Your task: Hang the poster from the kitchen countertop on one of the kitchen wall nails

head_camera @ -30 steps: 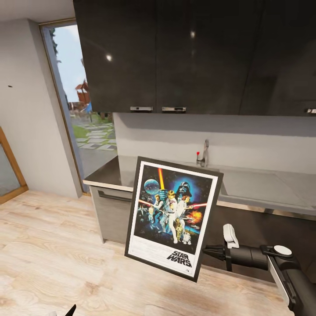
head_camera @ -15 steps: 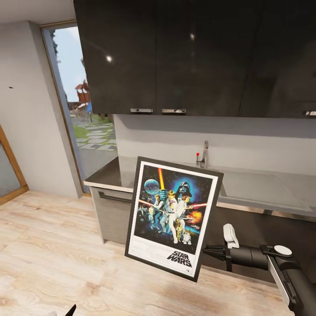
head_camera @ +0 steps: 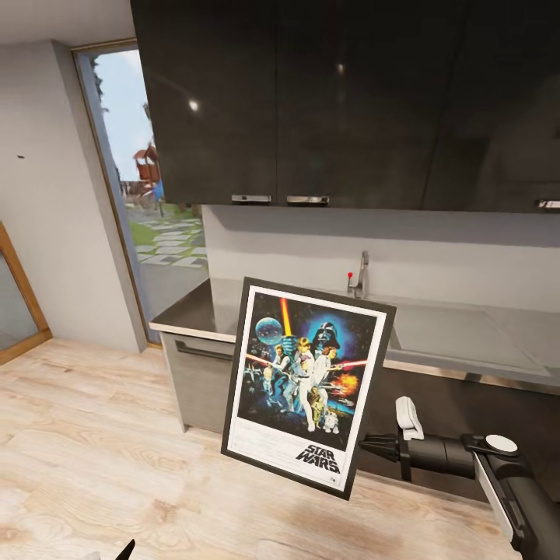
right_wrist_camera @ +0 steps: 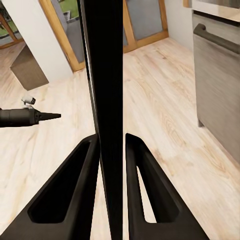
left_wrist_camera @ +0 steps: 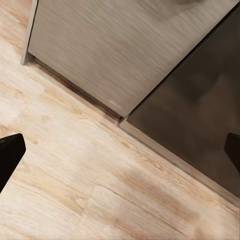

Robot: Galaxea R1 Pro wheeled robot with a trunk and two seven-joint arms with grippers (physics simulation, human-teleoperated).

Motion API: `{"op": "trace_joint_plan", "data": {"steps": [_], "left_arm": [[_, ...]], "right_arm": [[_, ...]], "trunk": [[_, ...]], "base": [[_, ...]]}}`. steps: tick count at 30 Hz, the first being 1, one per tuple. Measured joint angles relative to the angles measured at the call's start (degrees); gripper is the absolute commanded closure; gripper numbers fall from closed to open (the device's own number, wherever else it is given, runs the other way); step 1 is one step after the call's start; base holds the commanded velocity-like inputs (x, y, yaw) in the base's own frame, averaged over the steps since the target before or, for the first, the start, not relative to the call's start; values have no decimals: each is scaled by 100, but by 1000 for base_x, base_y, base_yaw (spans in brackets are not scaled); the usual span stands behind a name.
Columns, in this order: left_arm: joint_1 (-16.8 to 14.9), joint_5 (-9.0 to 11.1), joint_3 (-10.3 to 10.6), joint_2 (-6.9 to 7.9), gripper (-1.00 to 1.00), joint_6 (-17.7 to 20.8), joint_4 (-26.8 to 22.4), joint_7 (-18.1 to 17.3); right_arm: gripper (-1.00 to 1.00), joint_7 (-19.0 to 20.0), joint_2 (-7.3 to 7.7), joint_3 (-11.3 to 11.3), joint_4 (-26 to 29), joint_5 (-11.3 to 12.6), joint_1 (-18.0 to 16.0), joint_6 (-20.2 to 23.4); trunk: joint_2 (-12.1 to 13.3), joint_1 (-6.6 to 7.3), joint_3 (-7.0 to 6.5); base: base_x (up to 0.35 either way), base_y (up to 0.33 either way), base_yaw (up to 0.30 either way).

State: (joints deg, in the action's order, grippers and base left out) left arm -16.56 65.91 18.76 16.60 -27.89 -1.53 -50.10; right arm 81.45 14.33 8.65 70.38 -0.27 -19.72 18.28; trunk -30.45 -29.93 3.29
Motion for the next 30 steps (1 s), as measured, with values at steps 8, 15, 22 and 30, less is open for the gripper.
{"op": "trace_joint_plan", "data": {"steps": [8,15,22,30], "left_arm": [[0,0,0,0,-100,0,0,0],[-2,1,0,0,-100,0,0,-5],[-3,1,-3,0,-100,0,0,-6],[-3,1,-8,0,-100,0,0,-6]], "right_arm": [[100,0,0,0,0,0,0,0],[100,0,0,0,1,0,-2,0],[100,0,0,0,1,0,-3,0],[100,1,0,0,1,0,-3,0]], "trunk": [[322,176,-145],[598,330,-264],[757,417,-332],[757,417,-332]], "base": [[0,0,0],[0,0,0],[0,0,0],[0,0,0]]}}
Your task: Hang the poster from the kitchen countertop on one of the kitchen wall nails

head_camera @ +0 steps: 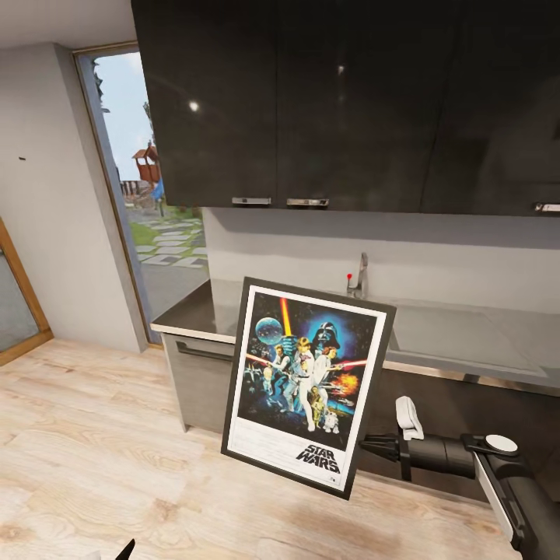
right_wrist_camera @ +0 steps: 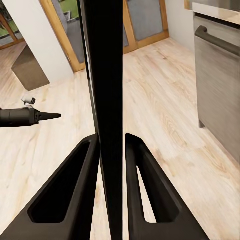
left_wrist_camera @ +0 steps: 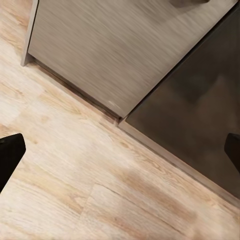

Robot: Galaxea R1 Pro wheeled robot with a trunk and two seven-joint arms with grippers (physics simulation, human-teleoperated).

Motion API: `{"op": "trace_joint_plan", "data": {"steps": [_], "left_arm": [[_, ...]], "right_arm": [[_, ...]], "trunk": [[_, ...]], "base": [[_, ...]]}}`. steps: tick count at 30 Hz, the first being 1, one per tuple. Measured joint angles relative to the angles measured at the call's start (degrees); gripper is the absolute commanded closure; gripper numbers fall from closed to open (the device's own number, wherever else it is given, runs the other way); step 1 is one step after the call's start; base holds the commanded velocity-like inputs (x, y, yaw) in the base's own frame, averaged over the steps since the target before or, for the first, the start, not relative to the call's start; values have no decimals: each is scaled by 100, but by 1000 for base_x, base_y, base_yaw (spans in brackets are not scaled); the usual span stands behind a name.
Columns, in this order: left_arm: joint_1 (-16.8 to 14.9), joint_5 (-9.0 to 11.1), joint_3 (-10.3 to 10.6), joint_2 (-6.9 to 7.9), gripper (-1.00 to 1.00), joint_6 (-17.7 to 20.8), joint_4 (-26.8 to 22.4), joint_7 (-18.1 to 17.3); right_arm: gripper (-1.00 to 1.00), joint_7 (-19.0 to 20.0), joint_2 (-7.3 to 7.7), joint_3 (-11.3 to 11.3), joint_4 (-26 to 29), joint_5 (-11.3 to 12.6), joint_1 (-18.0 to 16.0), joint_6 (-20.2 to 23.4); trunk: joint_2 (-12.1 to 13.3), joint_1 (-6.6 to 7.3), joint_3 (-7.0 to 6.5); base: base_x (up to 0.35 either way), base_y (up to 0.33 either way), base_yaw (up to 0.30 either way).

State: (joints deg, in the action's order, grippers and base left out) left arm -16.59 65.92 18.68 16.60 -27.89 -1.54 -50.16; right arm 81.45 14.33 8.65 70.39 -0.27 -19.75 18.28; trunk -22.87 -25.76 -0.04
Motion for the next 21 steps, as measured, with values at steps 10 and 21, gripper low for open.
{"op": "trace_joint_plan", "data": {"steps": [10,21], "left_arm": [[0,-5,3,0,-100,-3,0,-3],[1,-1,0,1,-100,-10,-1,-3]], "right_arm": [[100,2,0,3,0,0,0,0],[100,15,0,75,-3,7,-1,10]], "trunk": [[0,0,0],[0,1,0]], "base": [[0,0,0],[42,135,83]]}}
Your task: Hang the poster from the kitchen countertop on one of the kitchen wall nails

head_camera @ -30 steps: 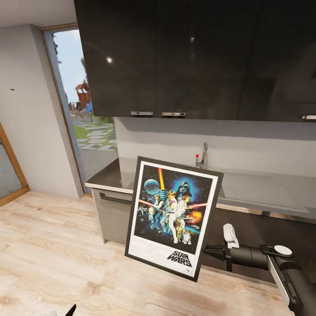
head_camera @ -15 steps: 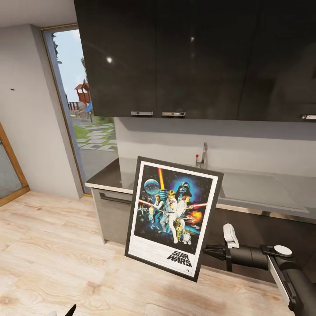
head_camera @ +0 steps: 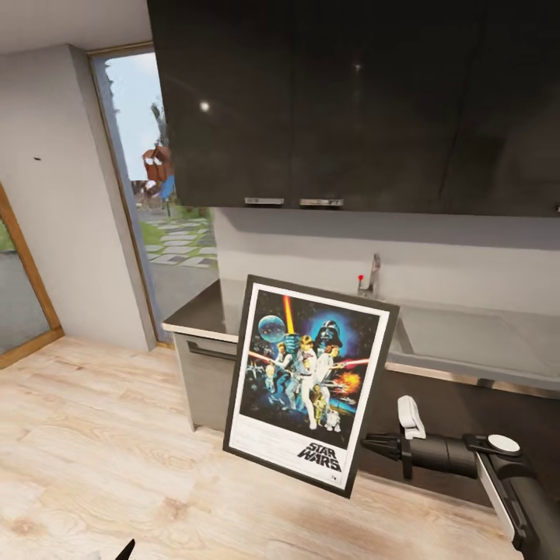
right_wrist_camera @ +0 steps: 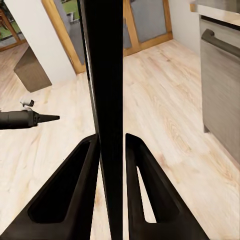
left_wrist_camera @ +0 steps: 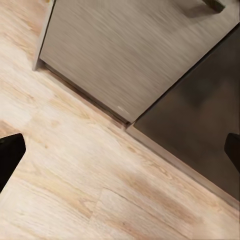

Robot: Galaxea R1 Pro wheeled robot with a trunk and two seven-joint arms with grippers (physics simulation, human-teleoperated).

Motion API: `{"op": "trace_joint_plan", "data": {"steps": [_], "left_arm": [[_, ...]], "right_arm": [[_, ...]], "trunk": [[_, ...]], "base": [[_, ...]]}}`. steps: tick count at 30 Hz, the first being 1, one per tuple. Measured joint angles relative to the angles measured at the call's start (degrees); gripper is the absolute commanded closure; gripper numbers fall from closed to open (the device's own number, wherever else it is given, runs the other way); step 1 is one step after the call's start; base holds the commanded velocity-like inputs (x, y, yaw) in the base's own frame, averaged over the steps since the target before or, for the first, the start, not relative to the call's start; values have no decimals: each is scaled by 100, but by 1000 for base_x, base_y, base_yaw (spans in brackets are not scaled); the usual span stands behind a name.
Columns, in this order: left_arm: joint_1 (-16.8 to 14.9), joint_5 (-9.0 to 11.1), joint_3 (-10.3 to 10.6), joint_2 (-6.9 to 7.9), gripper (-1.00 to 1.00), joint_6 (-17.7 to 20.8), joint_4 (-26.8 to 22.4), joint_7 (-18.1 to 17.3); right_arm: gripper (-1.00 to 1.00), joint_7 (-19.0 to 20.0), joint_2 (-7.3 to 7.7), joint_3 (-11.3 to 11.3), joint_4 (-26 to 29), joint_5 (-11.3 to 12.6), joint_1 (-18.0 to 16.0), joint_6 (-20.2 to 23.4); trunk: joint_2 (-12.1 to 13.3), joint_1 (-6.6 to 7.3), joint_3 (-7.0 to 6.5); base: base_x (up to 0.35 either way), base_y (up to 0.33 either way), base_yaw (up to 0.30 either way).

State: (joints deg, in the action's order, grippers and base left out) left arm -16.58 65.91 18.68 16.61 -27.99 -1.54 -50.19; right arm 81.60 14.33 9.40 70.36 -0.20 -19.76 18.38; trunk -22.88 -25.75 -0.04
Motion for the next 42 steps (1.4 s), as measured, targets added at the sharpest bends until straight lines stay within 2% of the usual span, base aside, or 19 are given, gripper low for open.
{"op": "trace_joint_plan", "data": {"steps": [20,42], "left_arm": [[1,3,0,0,-100,9,-1,6],[1,4,0,0,-100,9,0,9]], "right_arm": [[100,-6,-9,20,17,-7,-1,-10],[100,-6,-9,20,25,-7,0,-5]], "trunk": [[-1,1,0],[-1,2,0]], "base": [[117,277,280],[233,268,290]]}}
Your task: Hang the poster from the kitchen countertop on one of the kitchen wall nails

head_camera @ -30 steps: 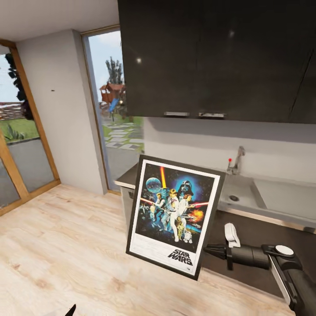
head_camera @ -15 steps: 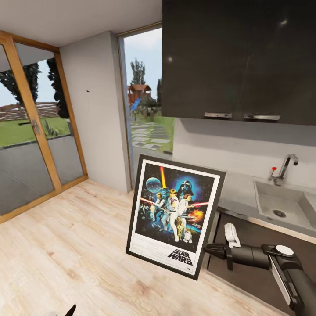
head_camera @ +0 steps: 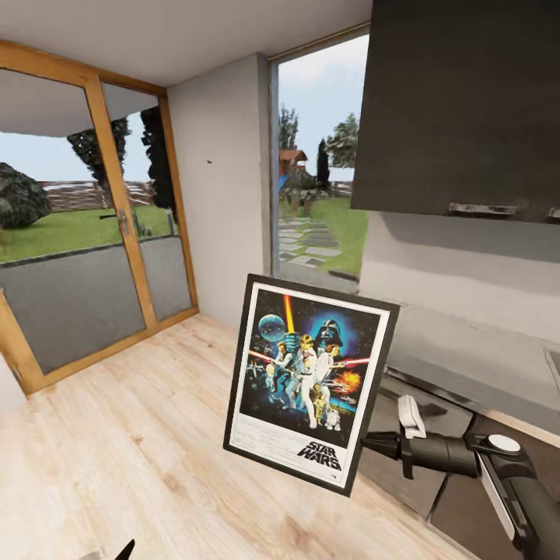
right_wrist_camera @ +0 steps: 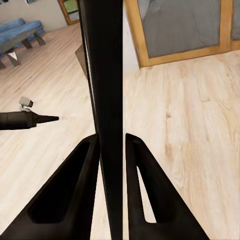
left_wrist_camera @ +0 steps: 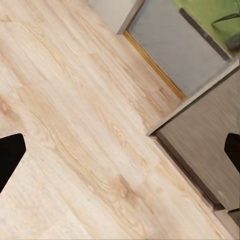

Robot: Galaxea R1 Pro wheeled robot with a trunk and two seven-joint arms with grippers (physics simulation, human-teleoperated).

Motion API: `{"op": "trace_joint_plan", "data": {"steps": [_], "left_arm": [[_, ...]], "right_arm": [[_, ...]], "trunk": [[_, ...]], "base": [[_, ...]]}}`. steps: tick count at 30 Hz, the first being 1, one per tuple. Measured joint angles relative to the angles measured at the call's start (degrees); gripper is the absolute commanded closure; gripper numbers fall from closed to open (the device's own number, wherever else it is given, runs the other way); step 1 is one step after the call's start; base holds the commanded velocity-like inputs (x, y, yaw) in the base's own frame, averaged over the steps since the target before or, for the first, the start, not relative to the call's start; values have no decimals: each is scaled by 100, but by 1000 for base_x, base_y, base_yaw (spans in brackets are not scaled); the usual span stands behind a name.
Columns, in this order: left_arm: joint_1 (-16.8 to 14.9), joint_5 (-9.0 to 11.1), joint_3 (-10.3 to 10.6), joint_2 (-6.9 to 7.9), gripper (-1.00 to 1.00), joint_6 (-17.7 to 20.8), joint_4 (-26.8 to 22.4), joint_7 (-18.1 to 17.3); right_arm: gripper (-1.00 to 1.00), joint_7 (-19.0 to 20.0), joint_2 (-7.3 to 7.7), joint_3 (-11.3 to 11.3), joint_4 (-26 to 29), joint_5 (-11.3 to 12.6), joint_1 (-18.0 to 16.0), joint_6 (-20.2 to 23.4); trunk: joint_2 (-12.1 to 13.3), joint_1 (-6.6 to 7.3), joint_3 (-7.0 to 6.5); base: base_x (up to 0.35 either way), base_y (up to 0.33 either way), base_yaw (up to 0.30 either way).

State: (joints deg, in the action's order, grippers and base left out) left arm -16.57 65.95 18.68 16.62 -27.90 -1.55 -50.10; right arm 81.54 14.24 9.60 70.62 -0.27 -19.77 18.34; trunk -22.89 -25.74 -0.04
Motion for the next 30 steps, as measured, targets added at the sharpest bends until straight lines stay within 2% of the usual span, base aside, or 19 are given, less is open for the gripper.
{"op": "trace_joint_plan", "data": {"steps": [13,30], "left_arm": [[-1,-1,0,0,-100,0,1,0],[-2,-5,2,-1,-100,0,2,0]], "right_arm": [[100,0,0,1,1,0,1,3],[100,0,6,6,-6,0,2,-5]], "trunk": [[0,0,0],[0,0,0]], "base": [[242,266,267],[243,270,21]]}}
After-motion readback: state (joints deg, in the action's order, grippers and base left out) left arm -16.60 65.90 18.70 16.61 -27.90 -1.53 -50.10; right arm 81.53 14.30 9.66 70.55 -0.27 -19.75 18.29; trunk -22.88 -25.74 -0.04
